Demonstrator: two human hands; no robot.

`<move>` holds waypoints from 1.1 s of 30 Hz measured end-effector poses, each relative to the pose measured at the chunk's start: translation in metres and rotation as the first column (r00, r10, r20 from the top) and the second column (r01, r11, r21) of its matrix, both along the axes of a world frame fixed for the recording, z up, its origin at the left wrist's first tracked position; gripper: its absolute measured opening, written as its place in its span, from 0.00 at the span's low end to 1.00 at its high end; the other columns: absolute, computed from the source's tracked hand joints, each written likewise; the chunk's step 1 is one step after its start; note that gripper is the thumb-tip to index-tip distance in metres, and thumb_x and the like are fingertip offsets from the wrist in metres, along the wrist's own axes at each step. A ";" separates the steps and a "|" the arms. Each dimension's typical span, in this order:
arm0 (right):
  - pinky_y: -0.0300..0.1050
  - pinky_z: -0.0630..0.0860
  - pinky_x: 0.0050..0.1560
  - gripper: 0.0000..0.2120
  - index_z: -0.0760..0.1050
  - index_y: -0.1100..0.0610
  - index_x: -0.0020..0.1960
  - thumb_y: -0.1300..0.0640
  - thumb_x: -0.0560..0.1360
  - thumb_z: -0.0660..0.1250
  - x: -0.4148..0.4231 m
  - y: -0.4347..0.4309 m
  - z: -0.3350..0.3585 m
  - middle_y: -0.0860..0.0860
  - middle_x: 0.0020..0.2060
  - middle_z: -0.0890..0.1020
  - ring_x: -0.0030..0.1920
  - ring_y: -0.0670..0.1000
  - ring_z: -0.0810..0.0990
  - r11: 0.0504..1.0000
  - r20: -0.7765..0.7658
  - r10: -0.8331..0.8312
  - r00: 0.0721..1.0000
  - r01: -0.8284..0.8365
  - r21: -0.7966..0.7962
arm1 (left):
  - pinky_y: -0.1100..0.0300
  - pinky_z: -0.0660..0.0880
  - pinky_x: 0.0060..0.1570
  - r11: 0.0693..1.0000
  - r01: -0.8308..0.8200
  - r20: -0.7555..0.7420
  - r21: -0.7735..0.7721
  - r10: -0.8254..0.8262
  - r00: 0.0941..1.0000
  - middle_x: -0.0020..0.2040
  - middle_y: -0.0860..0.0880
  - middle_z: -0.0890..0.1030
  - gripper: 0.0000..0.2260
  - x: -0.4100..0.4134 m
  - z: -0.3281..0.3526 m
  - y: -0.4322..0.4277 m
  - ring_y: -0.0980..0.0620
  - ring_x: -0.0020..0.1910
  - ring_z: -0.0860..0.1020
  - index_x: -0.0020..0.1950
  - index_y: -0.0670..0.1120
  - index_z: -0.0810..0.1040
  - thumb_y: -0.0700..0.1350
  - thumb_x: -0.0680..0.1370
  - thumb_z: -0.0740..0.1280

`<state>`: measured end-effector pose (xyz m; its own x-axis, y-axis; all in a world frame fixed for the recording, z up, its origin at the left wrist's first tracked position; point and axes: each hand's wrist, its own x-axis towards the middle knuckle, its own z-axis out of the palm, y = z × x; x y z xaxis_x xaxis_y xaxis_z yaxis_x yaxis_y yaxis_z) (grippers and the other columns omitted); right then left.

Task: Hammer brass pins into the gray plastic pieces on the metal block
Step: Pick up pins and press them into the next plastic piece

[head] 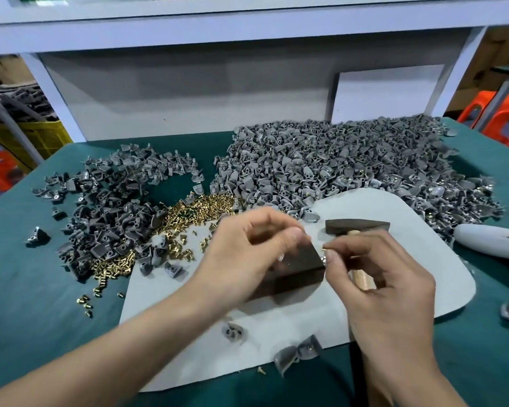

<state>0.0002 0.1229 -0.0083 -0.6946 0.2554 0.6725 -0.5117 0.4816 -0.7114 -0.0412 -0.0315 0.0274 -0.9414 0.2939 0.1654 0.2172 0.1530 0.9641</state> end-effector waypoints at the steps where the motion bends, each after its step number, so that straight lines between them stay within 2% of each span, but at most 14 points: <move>1: 0.37 0.75 0.39 0.07 0.78 0.52 0.38 0.63 0.68 0.69 -0.001 0.002 0.000 0.45 0.36 0.79 0.36 0.45 0.78 0.999 0.025 0.011 1.000 -0.010 -0.053 | 0.65 0.77 0.48 0.986 -0.034 -0.190 -0.161 0.003 0.982 0.46 0.55 0.84 0.11 -0.011 0.001 -0.008 0.61 0.48 0.81 0.48 0.50 0.82 0.34 0.75 0.69; 3: 0.43 0.75 0.37 0.08 0.76 0.49 0.36 0.62 0.67 0.68 -0.003 0.005 0.001 0.47 0.36 0.79 0.35 0.46 0.77 0.992 0.081 0.017 0.997 -0.007 -0.125 | 0.62 0.69 0.64 0.899 -0.043 -0.347 -0.436 -0.124 0.930 0.59 0.57 0.80 0.20 -0.031 0.002 -0.024 0.62 0.62 0.74 0.60 0.53 0.76 0.30 0.76 0.64; 5: 0.42 0.74 0.34 0.06 0.76 0.50 0.35 0.61 0.66 0.68 -0.005 0.006 -0.001 0.47 0.35 0.79 0.34 0.45 0.76 0.986 0.143 0.042 0.989 -0.018 -0.164 | 0.59 0.59 0.73 0.786 0.074 -0.250 -0.613 -0.282 0.926 0.69 0.57 0.71 0.26 -0.044 -0.004 -0.036 0.62 0.71 0.64 0.68 0.59 0.67 0.33 0.78 0.63; 7: 0.35 0.70 0.33 0.06 0.76 0.51 0.34 0.61 0.66 0.68 -0.006 0.004 -0.004 0.47 0.34 0.78 0.33 0.44 0.75 0.987 0.184 0.094 0.978 -0.067 -0.144 | 0.61 0.51 0.74 0.712 0.176 -0.140 -0.680 -0.362 0.922 0.73 0.60 0.65 0.27 -0.049 -0.014 -0.039 0.66 0.72 0.56 0.70 0.64 0.64 0.37 0.80 0.63; 9: 0.29 0.68 0.35 0.08 0.75 0.50 0.33 0.63 0.65 0.68 -0.006 -0.001 -0.007 0.46 0.33 0.77 0.32 0.43 0.74 0.993 0.215 0.118 0.970 -0.110 -0.049 | 0.61 0.51 0.74 0.696 0.176 -0.163 -0.696 -0.392 0.905 0.71 0.61 0.67 0.23 -0.050 -0.022 -0.035 0.67 0.72 0.55 0.70 0.61 0.67 0.40 0.80 0.64; 12: 0.32 0.71 0.42 0.12 0.74 0.51 0.34 0.66 0.66 0.72 -0.007 -0.005 -0.011 0.44 0.34 0.78 0.34 0.43 0.74 0.988 0.267 0.129 0.955 -0.147 0.050 | 0.51 0.57 0.74 0.736 0.131 -0.216 -0.664 -0.356 0.909 0.66 0.60 0.75 0.15 -0.048 -0.026 -0.030 0.59 0.73 0.61 0.64 0.55 0.78 0.43 0.78 0.67; 14: 0.47 0.73 0.58 0.12 0.74 0.50 0.34 0.64 0.67 0.72 -0.008 -0.007 -0.013 0.43 0.36 0.78 0.35 0.43 0.75 0.985 0.295 0.110 0.949 -0.143 0.092 | 0.48 0.62 0.70 0.777 0.101 -0.254 -0.622 -0.322 0.912 0.59 0.58 0.79 0.10 -0.046 -0.028 -0.029 0.57 0.69 0.66 0.57 0.52 0.82 0.44 0.76 0.70; 15: 0.57 0.70 0.62 0.09 0.74 0.49 0.34 0.61 0.67 0.71 -0.008 -0.009 -0.013 0.42 0.37 0.79 0.36 0.43 0.75 0.985 0.309 0.096 0.946 -0.136 0.110 | 0.48 0.64 0.68 0.795 0.086 -0.273 -0.600 -0.305 0.912 0.56 0.58 0.80 0.09 -0.044 -0.029 -0.029 0.56 0.67 0.68 0.55 0.51 0.83 0.44 0.75 0.71; 16: 0.58 0.69 0.63 0.08 0.74 0.48 0.33 0.58 0.67 0.70 -0.008 -0.010 -0.013 0.42 0.37 0.79 0.37 0.42 0.75 0.984 0.321 0.087 0.943 -0.132 0.119 | 0.47 0.65 0.66 0.813 0.071 -0.296 -0.577 -0.290 0.910 0.53 0.58 0.81 0.08 -0.042 -0.031 -0.028 0.55 0.64 0.70 0.53 0.51 0.83 0.45 0.75 0.71; 19: 0.42 0.71 0.51 0.12 0.74 0.47 0.34 0.62 0.67 0.72 -0.010 -0.014 -0.016 0.41 0.33 0.78 0.39 0.43 0.75 0.987 0.319 0.059 0.946 -0.103 0.121 | 0.49 0.70 0.60 0.867 0.057 -0.346 -0.494 -0.256 0.902 0.47 0.57 0.81 0.08 -0.035 -0.036 -0.027 0.56 0.55 0.73 0.53 0.50 0.84 0.45 0.74 0.72; 24: 0.63 0.71 0.56 0.10 0.75 0.50 0.35 0.63 0.67 0.73 -0.012 -0.017 -0.017 0.40 0.33 0.78 0.41 0.49 0.75 0.984 0.340 0.013 0.940 -0.072 0.162 | 0.64 0.71 0.50 0.921 0.021 -0.442 -0.389 -0.207 0.873 0.42 0.56 0.80 0.06 -0.029 -0.043 -0.025 0.61 0.46 0.74 0.52 0.48 0.83 0.42 0.75 0.72; 27: 0.64 0.66 0.63 0.09 0.76 0.51 0.35 0.62 0.68 0.73 -0.013 -0.016 -0.017 0.39 0.32 0.77 0.43 0.48 0.74 0.980 0.353 0.003 0.936 -0.073 0.185 | 0.68 0.71 0.48 0.939 0.006 -0.480 -0.343 -0.180 0.859 0.43 0.54 0.81 0.04 -0.026 -0.047 -0.025 0.61 0.45 0.77 0.49 0.45 0.81 0.39 0.75 0.72; 30: 0.59 0.56 0.71 0.06 0.75 0.48 0.33 0.54 0.67 0.69 -0.014 -0.016 -0.015 0.36 0.35 0.79 0.47 0.41 0.72 0.983 0.374 0.011 0.928 -0.078 0.164 | 0.71 0.70 0.48 0.954 -0.024 -0.523 -0.300 -0.143 0.840 0.44 0.54 0.81 0.04 -0.023 -0.052 -0.025 0.61 0.45 0.77 0.49 0.44 0.81 0.37 0.75 0.71; 33: 0.57 0.54 0.73 0.08 0.75 0.44 0.33 0.52 0.68 0.71 -0.016 -0.015 -0.015 0.35 0.38 0.80 0.50 0.39 0.71 0.990 0.409 0.033 0.912 -0.087 0.112 | 0.60 0.74 0.49 0.963 -0.045 -0.587 -0.266 -0.125 0.800 0.46 0.52 0.81 0.05 -0.018 -0.060 -0.023 0.57 0.46 0.78 0.51 0.43 0.83 0.40 0.76 0.70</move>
<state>-0.0159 0.1084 -0.0238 -0.9253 0.1368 0.3538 -0.2232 0.5578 -0.7994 -0.0595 -0.0546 -0.0322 -0.6676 0.4401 0.6005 0.7434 0.3512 0.5692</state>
